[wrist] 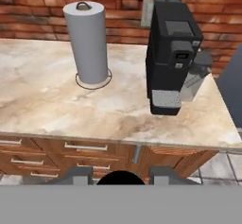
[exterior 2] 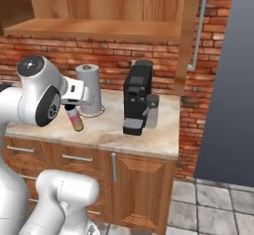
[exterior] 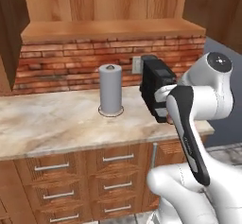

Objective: Sort all alcoholic drinks to one cabinet, and non-alcoholic drinks to the other.

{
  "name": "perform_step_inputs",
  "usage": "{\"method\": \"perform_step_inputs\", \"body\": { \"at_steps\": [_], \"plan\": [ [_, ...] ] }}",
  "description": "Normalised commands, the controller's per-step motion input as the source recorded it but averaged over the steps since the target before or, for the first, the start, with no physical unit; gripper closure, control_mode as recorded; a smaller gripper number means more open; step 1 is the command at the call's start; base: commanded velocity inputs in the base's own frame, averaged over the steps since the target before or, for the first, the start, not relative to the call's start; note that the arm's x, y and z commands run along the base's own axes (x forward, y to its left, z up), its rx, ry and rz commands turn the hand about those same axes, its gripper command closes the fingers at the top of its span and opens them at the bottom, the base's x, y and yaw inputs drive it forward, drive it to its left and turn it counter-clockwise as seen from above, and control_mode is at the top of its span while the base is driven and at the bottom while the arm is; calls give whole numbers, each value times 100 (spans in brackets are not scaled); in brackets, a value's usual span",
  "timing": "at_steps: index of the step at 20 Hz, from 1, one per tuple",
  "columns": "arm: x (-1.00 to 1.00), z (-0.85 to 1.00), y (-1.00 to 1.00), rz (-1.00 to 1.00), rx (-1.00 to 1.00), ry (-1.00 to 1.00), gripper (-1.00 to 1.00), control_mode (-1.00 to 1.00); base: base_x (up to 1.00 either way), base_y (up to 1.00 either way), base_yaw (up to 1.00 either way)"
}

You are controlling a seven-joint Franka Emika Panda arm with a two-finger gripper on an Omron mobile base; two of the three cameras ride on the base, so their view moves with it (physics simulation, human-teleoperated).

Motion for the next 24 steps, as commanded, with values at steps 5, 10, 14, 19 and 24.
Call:
{"method": "perform_step_inputs", "body": {
  "at_steps": [5, 10, 14, 19, 24],
  "plan": [
    [0, 0, 0, 0, 0, 0, 100, 100, 69, 17, -35],
    [0, 0, 0, 0, 0, 0, 100, 100, 17, 15, -20],
    [0, 0, 0, 0, 0, 0, 100, 100, -8, 3, 0],
    [0, 0, 0, 0, 0, 0, 100, 100, -5, 0, 15],
    [0, 0, 0, 0, 0, 0, 100, 100, 0, 0, 16]
  ]
}}
